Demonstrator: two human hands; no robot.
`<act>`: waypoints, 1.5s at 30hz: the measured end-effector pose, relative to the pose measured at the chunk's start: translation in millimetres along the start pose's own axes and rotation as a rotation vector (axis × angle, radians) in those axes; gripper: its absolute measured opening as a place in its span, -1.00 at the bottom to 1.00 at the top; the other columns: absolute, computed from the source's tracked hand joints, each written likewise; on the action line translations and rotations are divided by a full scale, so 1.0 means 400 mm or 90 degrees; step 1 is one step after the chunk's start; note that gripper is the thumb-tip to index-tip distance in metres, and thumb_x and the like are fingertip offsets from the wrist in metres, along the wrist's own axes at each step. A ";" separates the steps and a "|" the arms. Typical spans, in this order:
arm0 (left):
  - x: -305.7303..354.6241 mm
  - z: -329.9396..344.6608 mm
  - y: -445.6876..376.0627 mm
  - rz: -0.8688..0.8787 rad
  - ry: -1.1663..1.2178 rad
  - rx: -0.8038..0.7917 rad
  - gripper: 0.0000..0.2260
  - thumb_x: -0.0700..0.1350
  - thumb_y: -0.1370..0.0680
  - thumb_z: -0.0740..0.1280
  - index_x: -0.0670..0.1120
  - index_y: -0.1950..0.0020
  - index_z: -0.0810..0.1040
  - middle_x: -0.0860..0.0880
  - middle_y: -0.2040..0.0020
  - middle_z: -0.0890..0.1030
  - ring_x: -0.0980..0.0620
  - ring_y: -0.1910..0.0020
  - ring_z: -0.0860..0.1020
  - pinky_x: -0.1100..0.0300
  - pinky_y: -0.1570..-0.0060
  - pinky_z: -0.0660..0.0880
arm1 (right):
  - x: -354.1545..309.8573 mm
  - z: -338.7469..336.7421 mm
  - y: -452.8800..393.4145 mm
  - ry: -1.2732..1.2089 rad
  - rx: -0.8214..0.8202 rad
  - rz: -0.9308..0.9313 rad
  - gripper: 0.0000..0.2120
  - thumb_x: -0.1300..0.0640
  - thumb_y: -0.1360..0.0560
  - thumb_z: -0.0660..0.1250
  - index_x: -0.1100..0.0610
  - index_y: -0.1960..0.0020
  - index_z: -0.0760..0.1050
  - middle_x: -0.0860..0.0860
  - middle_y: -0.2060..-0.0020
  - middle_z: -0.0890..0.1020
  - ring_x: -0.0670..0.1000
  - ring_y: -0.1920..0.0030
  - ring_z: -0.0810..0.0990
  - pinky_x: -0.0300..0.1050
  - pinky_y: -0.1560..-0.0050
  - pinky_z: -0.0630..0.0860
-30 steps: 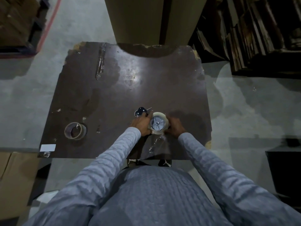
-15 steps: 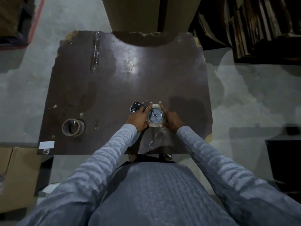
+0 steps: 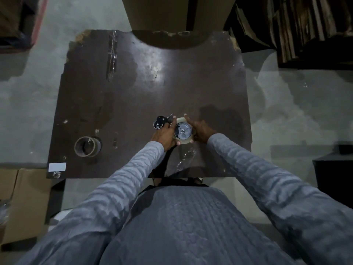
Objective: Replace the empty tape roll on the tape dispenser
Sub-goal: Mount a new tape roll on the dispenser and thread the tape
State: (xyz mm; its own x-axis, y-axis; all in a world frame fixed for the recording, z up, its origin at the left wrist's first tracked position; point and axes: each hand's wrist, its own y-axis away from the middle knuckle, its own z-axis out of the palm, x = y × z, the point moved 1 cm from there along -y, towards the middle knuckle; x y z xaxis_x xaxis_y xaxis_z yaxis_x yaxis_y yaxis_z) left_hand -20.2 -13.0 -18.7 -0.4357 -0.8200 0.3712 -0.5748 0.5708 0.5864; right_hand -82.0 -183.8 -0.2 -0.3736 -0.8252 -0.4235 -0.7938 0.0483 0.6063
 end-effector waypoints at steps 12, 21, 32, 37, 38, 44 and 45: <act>0.037 -0.011 0.026 -0.029 0.057 0.092 -0.17 0.20 -0.37 0.53 -0.24 -0.45 0.34 -0.20 -0.38 0.43 -0.20 -0.34 0.47 -0.04 -0.31 0.47 | -0.020 -0.038 0.037 -0.043 0.083 0.001 -0.19 0.22 -0.47 0.46 0.16 -0.62 0.15 0.20 -0.39 0.53 0.15 -0.36 0.54 -0.06 -0.40 0.43; 0.027 -0.045 -0.003 0.017 -0.040 0.000 0.01 0.09 -0.38 0.56 -0.08 -0.64 0.02 -0.18 -0.59 0.23 -0.28 -0.49 0.36 -0.11 -0.39 0.39 | -0.027 0.007 0.068 -0.185 0.112 0.028 -0.28 0.18 -0.33 0.62 0.22 -0.44 0.46 0.17 -0.27 0.63 0.17 -0.29 0.60 -0.01 -0.28 0.52; 0.027 -0.008 -0.031 -0.041 0.026 -0.035 0.03 0.01 -0.45 0.52 -0.12 -0.65 -0.16 -0.30 -0.58 0.16 -0.31 -0.53 0.26 -0.21 -0.43 0.35 | 0.000 -0.012 0.018 -0.111 0.012 0.030 -0.08 0.25 -0.45 0.50 0.07 -0.65 0.06 0.15 -0.49 0.43 0.18 -0.46 0.45 0.02 -0.48 0.38; 0.024 0.001 -0.036 -0.052 0.029 -0.039 0.02 0.00 -0.46 0.51 -0.12 -0.64 -0.18 -0.29 -0.58 0.14 -0.30 -0.53 0.26 -0.24 -0.41 0.35 | 0.002 -0.014 0.004 -0.087 -0.011 0.042 -0.07 0.21 -0.47 0.48 0.03 -0.66 0.01 0.19 -0.48 0.44 0.24 -0.45 0.43 0.08 -0.48 0.37; 0.024 0.001 -0.038 -0.051 0.031 -0.039 0.02 0.00 -0.46 0.51 -0.12 -0.64 -0.18 -0.29 -0.58 0.14 -0.30 -0.53 0.26 -0.24 -0.41 0.36 | 0.004 -0.013 0.004 -0.082 -0.009 0.045 -0.07 0.20 -0.47 0.48 0.02 -0.66 0.01 0.20 -0.46 0.45 0.25 -0.44 0.44 0.08 -0.47 0.38; 0.036 -0.012 -0.035 -0.065 0.036 -0.036 0.04 0.02 -0.43 0.54 -0.18 -0.64 -0.11 -0.35 -0.55 0.20 -0.31 -0.52 0.29 -0.16 -0.44 0.35 | 0.002 -0.020 -0.001 -0.061 -0.016 0.042 -0.08 0.19 -0.47 0.48 0.03 -0.66 0.01 0.22 -0.45 0.46 0.26 -0.43 0.45 0.09 -0.44 0.40; 0.039 -0.013 -0.032 -0.064 0.033 -0.034 0.04 0.03 -0.43 0.54 -0.20 -0.64 -0.11 -0.35 -0.55 0.22 -0.31 -0.51 0.30 -0.15 -0.44 0.36 | 0.000 -0.022 0.000 -0.062 -0.018 0.037 -0.08 0.20 -0.48 0.48 0.04 -0.66 0.01 0.22 -0.45 0.46 0.25 -0.43 0.46 0.08 -0.45 0.40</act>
State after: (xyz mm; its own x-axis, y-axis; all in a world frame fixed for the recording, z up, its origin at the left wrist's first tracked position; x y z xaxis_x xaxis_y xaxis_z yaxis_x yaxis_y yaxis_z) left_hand -16.0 -33.3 -16.7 -0.3397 -0.8751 0.3446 -0.5755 0.4832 0.6597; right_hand -77.6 -188.8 5.8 -0.4639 -0.7634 -0.4495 -0.7561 0.0768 0.6499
